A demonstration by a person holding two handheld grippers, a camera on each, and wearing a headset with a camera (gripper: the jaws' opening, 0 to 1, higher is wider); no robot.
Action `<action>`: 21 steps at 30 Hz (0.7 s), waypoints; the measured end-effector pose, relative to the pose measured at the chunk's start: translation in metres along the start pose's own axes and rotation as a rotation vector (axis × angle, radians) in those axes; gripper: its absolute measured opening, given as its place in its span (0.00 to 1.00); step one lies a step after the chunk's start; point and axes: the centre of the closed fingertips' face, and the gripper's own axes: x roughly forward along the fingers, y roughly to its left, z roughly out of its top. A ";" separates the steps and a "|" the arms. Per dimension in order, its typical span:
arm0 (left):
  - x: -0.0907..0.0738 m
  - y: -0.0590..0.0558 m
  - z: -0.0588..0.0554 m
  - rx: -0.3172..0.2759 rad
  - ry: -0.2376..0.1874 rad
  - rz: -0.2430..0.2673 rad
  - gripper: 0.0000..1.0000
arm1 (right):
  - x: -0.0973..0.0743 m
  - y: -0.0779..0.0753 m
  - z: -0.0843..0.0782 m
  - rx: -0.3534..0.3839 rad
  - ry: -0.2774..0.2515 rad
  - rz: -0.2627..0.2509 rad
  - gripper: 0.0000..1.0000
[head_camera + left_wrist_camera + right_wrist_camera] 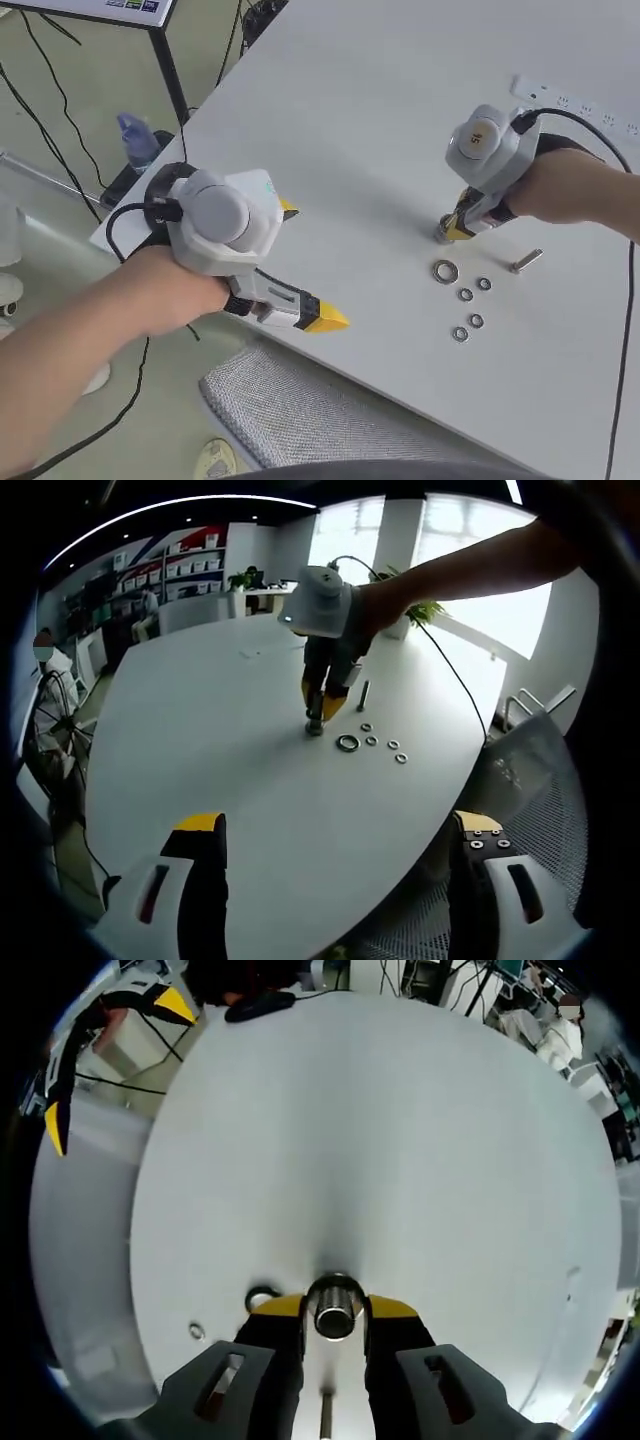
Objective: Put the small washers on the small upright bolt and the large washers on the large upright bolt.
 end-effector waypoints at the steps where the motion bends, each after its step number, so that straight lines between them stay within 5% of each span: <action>1: 0.001 -0.001 0.001 0.001 -0.001 -0.001 0.92 | 0.002 0.001 -0.001 -0.001 0.002 0.000 0.22; 21: -0.002 0.002 0.001 0.010 0.007 -0.009 0.90 | 0.022 -0.013 -0.004 0.015 0.010 -0.007 0.22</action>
